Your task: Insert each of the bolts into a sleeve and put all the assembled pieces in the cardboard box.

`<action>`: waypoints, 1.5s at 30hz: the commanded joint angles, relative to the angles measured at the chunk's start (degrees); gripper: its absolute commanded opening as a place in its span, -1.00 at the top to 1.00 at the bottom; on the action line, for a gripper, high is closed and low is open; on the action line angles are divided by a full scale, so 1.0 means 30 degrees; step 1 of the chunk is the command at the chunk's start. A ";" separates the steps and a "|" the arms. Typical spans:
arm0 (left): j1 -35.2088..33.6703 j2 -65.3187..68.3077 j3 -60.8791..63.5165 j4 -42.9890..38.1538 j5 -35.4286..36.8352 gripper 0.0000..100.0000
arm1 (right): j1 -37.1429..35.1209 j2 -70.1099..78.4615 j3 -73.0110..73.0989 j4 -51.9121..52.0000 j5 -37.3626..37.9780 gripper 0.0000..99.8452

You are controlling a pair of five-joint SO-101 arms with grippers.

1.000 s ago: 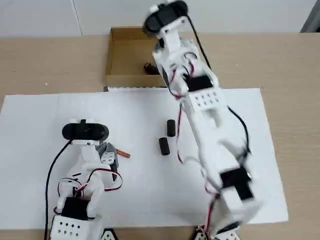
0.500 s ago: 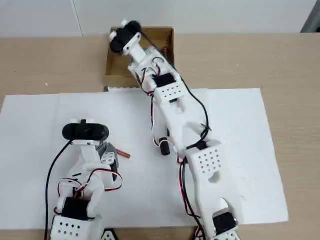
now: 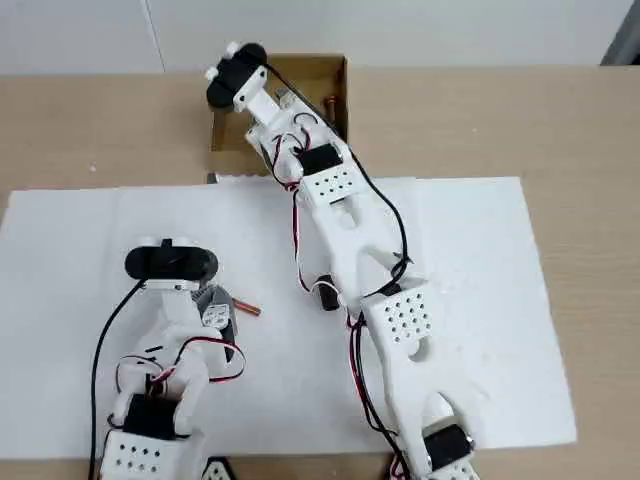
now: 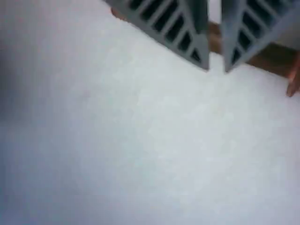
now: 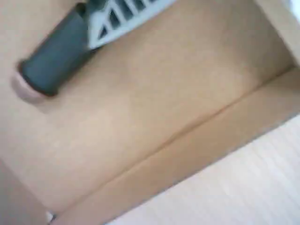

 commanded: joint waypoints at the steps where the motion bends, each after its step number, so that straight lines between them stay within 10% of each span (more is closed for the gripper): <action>1: -0.0117 -0.0147 -0.0044 -0.0117 0.0088 0.99 | -0.0044 -0.0542 -0.2168 0.0718 0.0088 0.82; 25: -0.0176 -0.0147 -0.0044 -0.0117 0.0147 0.99 | 0.0015 -0.1597 -1.3773 2.0117 -0.4132 0.99; 36: -0.0176 -0.0147 -0.0044 -0.0117 0.0147 0.99 | 0.0220 -0.3326 -1.3626 2.1465 -0.6623 0.99; 45: -0.0176 -0.0147 -0.0044 -0.0117 0.0147 0.99 | 0.0220 -0.9421 -0.4601 2.1377 -0.6652 0.99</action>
